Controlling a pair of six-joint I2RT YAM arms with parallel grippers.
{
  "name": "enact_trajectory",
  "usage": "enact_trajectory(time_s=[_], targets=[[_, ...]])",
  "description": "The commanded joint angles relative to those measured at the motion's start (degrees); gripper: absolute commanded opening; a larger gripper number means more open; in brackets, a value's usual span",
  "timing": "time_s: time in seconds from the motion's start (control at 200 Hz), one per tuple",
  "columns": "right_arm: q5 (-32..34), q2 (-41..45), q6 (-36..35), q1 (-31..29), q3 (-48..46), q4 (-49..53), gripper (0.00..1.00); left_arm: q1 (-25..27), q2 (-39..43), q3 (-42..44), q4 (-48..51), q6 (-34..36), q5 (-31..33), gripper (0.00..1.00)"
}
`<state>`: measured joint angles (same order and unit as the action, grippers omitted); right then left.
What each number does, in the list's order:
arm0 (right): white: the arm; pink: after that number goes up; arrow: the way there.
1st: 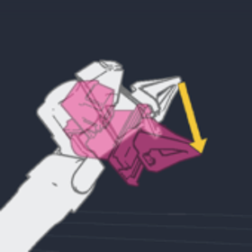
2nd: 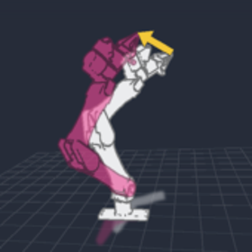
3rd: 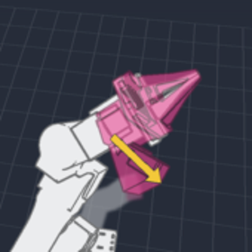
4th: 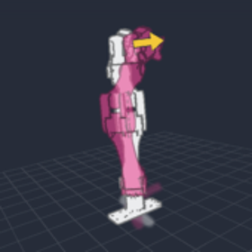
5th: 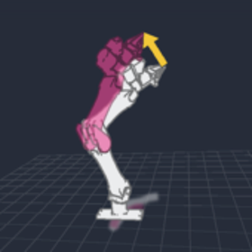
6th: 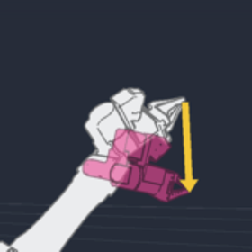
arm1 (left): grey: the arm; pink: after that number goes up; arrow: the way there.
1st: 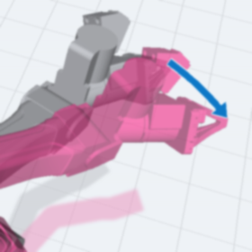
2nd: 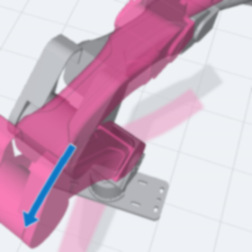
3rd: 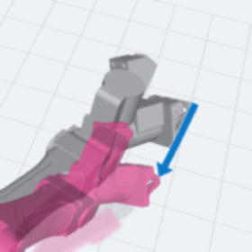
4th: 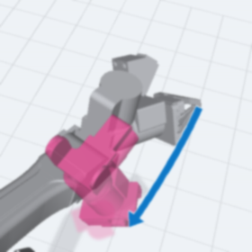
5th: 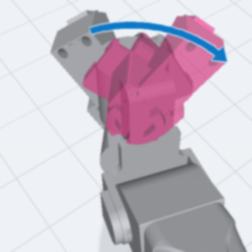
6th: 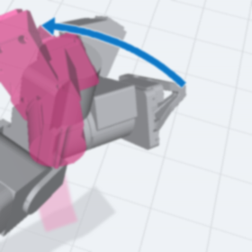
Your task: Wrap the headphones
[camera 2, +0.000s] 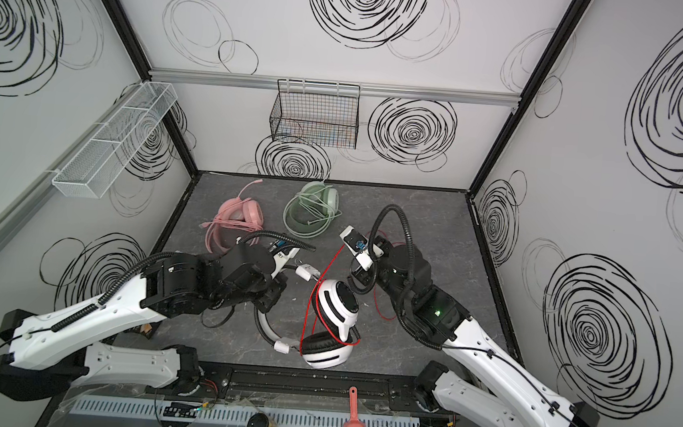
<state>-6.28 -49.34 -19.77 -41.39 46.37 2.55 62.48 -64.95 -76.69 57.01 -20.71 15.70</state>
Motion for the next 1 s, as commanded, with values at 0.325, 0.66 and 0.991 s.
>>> enact_trajectory(time_s=[0.325,0.66,0.991], targets=[[-7.8,-9.5,11.7,7.0,-20.9,-30.8,0.48,-0.8,-3.2,-17.1,1.1,-0.9,-4.0,0.0],[-3.6,-13.9,19.1,7.5,-28.5,-40.1,0.41,-12.3,-8.0,-34.0,5.1,0.4,-7.2,0.0],[-12.8,-15.4,23.8,7.4,-30.6,-40.0,0.0,-29.5,-9.7,-36.2,-0.1,-2.0,-17.7,0.0]])
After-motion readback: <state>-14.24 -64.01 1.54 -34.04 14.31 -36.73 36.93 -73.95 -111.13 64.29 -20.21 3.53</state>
